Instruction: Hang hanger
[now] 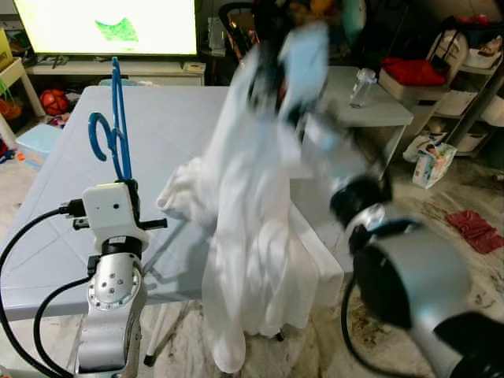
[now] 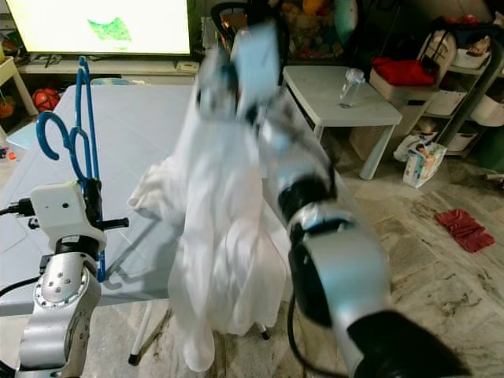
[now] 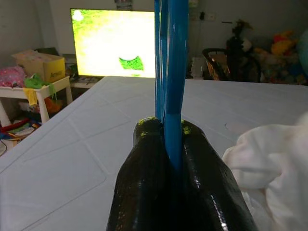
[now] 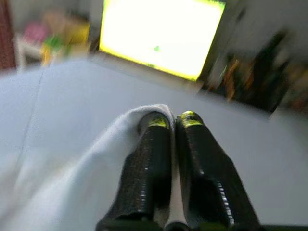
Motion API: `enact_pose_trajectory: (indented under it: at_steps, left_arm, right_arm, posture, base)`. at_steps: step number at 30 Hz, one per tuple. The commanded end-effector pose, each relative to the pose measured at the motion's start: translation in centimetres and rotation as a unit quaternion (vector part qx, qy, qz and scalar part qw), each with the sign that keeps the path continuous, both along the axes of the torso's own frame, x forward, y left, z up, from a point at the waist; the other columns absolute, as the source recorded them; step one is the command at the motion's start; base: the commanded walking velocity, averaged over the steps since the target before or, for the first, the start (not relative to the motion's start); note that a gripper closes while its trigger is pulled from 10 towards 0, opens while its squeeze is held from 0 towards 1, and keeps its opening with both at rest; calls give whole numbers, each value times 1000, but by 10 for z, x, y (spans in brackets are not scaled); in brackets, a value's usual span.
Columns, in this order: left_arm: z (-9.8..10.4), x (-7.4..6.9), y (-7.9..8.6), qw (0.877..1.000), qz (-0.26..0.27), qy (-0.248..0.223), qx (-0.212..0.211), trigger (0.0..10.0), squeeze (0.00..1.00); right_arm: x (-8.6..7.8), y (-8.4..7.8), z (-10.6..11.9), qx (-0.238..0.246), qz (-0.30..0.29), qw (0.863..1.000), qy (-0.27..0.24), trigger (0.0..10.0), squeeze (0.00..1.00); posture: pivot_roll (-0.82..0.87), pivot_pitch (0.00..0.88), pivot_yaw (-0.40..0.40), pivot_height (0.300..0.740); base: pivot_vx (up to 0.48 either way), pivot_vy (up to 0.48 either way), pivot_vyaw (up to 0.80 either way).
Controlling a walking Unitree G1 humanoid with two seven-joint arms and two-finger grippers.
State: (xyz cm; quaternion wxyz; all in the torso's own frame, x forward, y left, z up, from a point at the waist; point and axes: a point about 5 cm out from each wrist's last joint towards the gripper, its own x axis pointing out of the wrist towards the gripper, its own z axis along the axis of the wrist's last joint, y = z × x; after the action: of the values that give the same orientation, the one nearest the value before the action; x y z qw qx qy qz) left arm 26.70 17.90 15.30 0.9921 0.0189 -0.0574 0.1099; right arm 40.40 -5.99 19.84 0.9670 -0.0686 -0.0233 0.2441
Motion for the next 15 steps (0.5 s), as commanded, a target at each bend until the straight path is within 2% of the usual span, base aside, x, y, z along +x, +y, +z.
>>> enact_pose_trajectory:
  at_steps: [1, 2, 6, 8, 10, 11, 15]
  left_arm:
    - [-26, -3, -1, 998, 3, 65, -7, 10000, 0]
    - [-26, -3, -1, 998, 0, 65, -7, 10000, 0]
    - [-27, -3, -2, 998, -1, 66, -7, 10000, 0]
    - [-27, -3, -1, 998, -2, 65, -5, 10000, 0]
    - [-27, -3, 1, 998, -2, 67, -4, 10000, 0]
    - [-27, -3, 1, 998, -2, 67, -4, 10000, 0]
    - [-29, -4, 0, 998, -2, 69, -5, 10000, 0]
  right_arm:
    - [4, -14, 8, -3, -5, 1000, -3, 10000, 1000]
    - [4, -19, 3, -1, 2, 1000, 12, 10000, 1000]
    - [3, -22, -2, -8, 18, 999, 28, 10000, 1000]
    - [-2, -29, -4, -14, 84, 996, 36, 10000, 1000]
    - [-10, -42, -8, -29, 167, 984, 52, 10000, 1000]
    - [-10, -42, -8, -29, 167, 984, 52, 10000, 1000]
    - [-25, -64, -16, -28, 248, 965, 86, 10000, 1000]
  posture:
    - [112, 0, -115, 740]
    - [112, 0, -114, 740]
    - [112, 0, -113, 740]
    - [112, 0, -111, 740]
    - [108, 0, -110, 740]
    - [108, 0, -110, 740]
    - [100, 0, -110, 740]
  base:
    - [0, 0, 0]
    - [0, 0, 0]
    - [0, 0, 0]
    - [0, 0, 0]
    - [0, 0, 0]
    - [0, 0, 0]
    - [0, 0, 0]
